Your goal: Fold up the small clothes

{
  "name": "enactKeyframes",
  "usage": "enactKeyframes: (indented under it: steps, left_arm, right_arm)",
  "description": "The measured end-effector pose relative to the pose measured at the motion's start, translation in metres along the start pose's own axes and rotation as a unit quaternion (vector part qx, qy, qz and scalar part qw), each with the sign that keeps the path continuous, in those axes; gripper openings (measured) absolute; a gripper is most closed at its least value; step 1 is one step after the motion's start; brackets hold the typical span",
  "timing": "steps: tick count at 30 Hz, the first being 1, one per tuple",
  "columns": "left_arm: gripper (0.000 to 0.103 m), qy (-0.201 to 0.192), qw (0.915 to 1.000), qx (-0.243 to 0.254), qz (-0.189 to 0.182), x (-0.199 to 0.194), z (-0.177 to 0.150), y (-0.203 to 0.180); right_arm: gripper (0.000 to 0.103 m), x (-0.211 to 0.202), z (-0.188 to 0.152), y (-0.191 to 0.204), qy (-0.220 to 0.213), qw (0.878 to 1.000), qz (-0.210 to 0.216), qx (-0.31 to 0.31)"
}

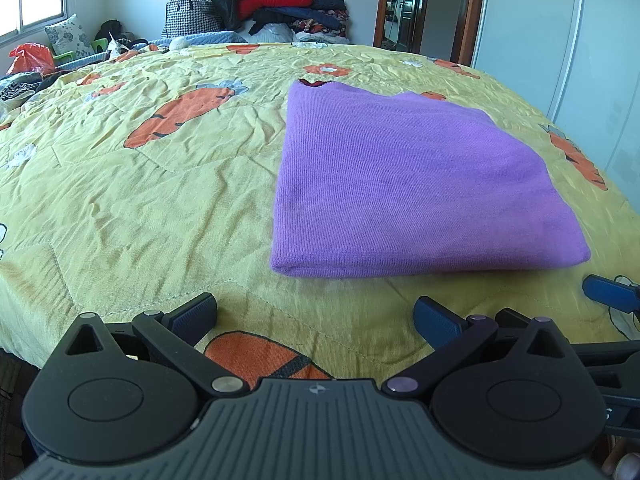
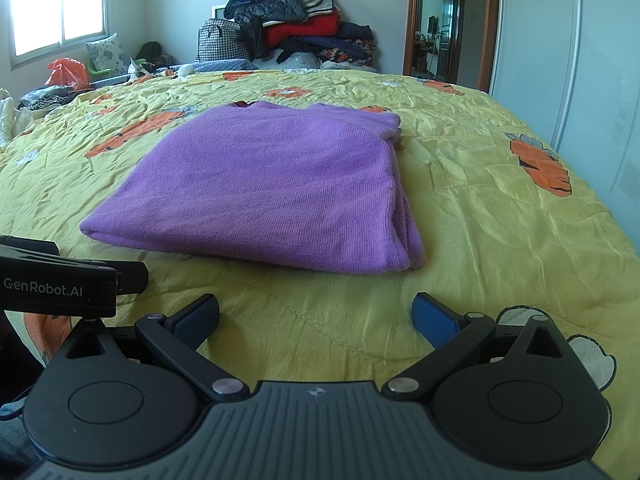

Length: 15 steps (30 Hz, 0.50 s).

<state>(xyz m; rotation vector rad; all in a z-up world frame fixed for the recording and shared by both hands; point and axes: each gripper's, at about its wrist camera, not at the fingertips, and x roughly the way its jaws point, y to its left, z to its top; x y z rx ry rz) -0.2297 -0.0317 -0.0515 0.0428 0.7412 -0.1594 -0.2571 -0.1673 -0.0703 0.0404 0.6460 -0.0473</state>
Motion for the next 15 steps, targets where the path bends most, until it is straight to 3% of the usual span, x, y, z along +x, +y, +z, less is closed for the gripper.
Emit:
enactKeyframes:
  steps: [15]
  left_arm:
    - [0.103, -0.007, 1.0000, -0.003, 0.000, -0.0001, -0.0005, 0.0016]
  right_arm:
    - [0.103, -0.0003, -0.0002, 0.0003, 0.000, 1.000, 0.000, -0.001]
